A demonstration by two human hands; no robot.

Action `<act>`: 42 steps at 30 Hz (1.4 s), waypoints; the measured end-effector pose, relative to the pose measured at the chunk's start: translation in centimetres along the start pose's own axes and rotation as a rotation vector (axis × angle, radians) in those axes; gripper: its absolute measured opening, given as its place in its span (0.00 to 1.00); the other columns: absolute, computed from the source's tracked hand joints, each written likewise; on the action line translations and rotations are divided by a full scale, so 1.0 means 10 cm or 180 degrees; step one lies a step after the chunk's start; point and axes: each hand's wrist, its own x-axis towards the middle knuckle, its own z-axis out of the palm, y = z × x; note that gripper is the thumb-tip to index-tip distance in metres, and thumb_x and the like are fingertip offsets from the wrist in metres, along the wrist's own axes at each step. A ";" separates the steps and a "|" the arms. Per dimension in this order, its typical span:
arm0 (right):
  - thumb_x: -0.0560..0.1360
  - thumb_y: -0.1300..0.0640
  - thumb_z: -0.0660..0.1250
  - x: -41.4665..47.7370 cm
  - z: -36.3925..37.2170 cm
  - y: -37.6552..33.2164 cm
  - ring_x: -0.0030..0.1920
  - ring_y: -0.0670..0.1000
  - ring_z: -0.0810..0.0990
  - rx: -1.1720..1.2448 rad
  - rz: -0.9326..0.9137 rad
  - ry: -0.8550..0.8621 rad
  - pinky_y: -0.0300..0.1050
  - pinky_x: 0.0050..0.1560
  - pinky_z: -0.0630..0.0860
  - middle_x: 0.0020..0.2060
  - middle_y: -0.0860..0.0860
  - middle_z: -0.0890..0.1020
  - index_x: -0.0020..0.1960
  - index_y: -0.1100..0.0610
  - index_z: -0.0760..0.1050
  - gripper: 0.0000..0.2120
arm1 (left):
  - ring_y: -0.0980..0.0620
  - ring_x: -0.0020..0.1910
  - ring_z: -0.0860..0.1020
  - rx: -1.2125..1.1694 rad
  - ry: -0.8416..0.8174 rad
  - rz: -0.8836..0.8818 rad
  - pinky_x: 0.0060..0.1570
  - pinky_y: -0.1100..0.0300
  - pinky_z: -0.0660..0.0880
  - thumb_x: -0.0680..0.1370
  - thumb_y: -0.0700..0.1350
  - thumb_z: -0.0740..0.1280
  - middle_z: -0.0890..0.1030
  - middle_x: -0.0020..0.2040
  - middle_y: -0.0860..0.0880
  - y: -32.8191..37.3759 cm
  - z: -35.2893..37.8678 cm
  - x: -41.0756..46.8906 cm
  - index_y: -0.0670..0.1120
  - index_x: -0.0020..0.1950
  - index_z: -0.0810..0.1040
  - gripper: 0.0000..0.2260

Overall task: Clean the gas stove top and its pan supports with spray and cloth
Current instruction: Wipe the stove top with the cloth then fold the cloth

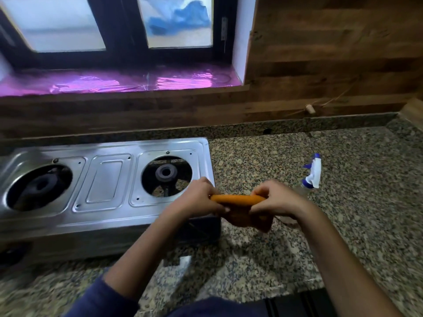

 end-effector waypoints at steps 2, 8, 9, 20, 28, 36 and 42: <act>0.67 0.54 0.78 0.06 -0.03 -0.09 0.47 0.52 0.82 0.0552 -0.0194 -0.0343 0.44 0.44 0.79 0.44 0.50 0.83 0.50 0.52 0.80 0.12 | 0.49 0.40 0.80 -0.0814 -0.0349 -0.0248 0.43 0.50 0.76 0.65 0.58 0.76 0.81 0.39 0.43 -0.18 -0.11 -0.18 0.47 0.38 0.83 0.14; 0.69 0.50 0.77 0.68 0.34 -0.33 0.55 0.53 0.78 0.1408 0.0025 0.0239 0.48 0.51 0.80 0.57 0.53 0.78 0.60 0.52 0.76 0.22 | 0.51 0.45 0.81 -0.0905 0.0538 -0.1133 0.43 0.50 0.81 0.68 0.55 0.77 0.82 0.48 0.49 -0.61 -0.21 -0.45 0.50 0.53 0.80 0.18; 0.70 0.51 0.76 0.73 0.44 -0.40 0.56 0.52 0.78 0.1253 -0.0026 0.0675 0.48 0.52 0.79 0.58 0.53 0.78 0.60 0.52 0.75 0.20 | 0.51 0.48 0.80 -0.0400 0.0712 -0.1224 0.44 0.53 0.79 0.68 0.57 0.76 0.81 0.51 0.51 -0.66 -0.22 -0.50 0.52 0.56 0.80 0.19; 0.77 0.32 0.48 0.89 1.65 -0.97 0.77 0.61 0.33 -0.0889 0.0340 0.1158 0.62 0.73 0.32 0.77 0.64 0.40 0.79 0.63 0.41 0.45 | 0.51 0.47 0.79 -0.0004 0.1568 -0.0906 0.42 0.57 0.74 0.73 0.46 0.70 0.80 0.46 0.54 -1.07 -0.08 -0.80 0.54 0.50 0.83 0.07; 0.79 0.41 0.55 2.20 0.88 -1.02 0.78 0.55 0.37 -0.1837 -0.0438 0.0648 0.58 0.74 0.33 0.79 0.57 0.39 0.78 0.59 0.34 0.42 | 0.47 0.49 0.76 0.0108 0.1663 -0.0523 0.43 0.54 0.74 0.73 0.42 0.71 0.80 0.45 0.51 -1.15 -0.02 -0.89 0.50 0.49 0.84 0.06; 0.81 0.44 0.48 1.73 0.88 -0.75 0.78 0.50 0.39 -0.1673 -0.1037 0.0410 0.50 0.77 0.38 0.78 0.52 0.39 0.79 0.54 0.37 0.33 | 0.49 0.50 0.75 -0.0210 0.1742 -0.0433 0.46 0.60 0.69 0.72 0.40 0.73 0.81 0.48 0.53 -1.23 0.04 -0.92 0.48 0.56 0.81 0.13; 0.82 0.44 0.48 0.52 1.57 -0.70 0.76 0.43 0.32 -0.1152 -0.1287 0.0507 0.43 0.74 0.30 0.77 0.43 0.36 0.78 0.45 0.35 0.31 | 0.58 0.51 0.79 -0.1475 0.1854 -0.0478 0.49 0.63 0.78 0.77 0.41 0.69 0.80 0.56 0.55 -1.33 -0.08 -1.01 0.52 0.64 0.77 0.16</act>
